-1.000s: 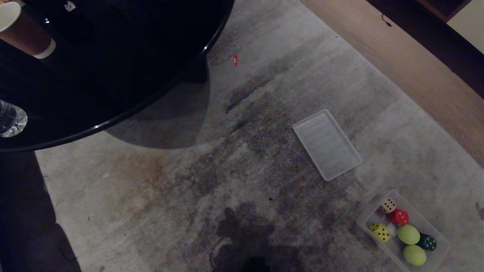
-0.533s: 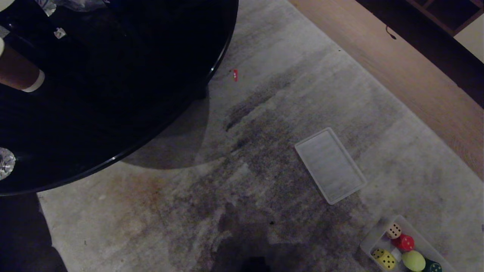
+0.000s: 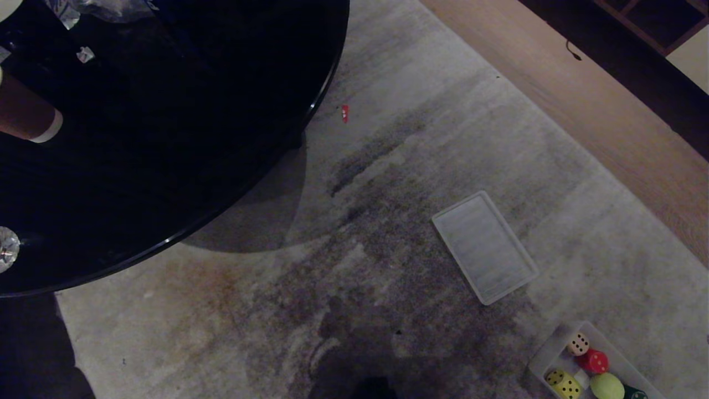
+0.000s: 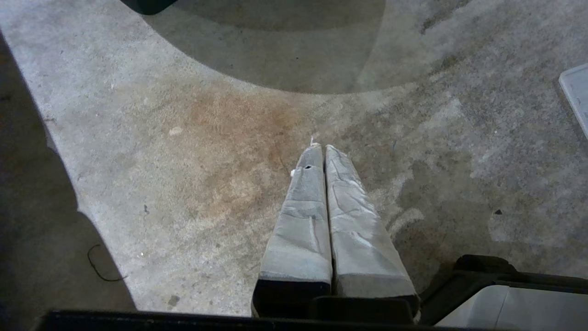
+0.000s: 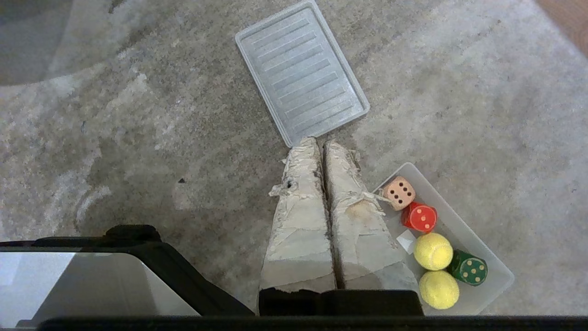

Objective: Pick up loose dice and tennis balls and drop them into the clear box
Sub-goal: Close the lid

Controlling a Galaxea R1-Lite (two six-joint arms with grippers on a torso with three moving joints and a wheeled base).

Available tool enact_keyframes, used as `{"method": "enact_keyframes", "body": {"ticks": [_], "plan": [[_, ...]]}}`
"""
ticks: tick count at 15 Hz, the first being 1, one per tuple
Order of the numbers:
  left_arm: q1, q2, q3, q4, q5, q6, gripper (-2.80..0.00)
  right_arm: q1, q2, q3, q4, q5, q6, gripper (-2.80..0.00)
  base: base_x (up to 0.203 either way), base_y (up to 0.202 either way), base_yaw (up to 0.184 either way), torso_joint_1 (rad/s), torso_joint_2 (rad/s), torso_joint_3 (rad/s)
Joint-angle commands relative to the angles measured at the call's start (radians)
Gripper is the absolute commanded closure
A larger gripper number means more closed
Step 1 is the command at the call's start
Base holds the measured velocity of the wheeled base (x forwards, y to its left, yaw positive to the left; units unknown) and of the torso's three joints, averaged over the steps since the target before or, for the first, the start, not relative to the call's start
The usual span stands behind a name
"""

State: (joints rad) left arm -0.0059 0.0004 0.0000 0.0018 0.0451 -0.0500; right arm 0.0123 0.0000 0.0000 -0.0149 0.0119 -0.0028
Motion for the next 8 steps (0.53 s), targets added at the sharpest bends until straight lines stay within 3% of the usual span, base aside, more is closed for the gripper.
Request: {"method": "enact_keyframes", "body": {"ticks": [1, 8], "plan": [[0.000, 0.001, 0.002, -0.001, 0.000, 0.002, 0.00, 0.000, 0.002, 0.006, 0.000, 0.000, 0.000, 0.00, 0.000, 0.000, 0.000, 0.000, 0.00, 0.000], [0.000, 0.001, 0.002, -0.002, 0.001, -0.001, 0.00, 0.000, 0.002, 0.006, 0.000, 0.000, 0.000, 0.00, 0.000, 0.000, 0.000, 0.003, 0.00, -0.171]]}}
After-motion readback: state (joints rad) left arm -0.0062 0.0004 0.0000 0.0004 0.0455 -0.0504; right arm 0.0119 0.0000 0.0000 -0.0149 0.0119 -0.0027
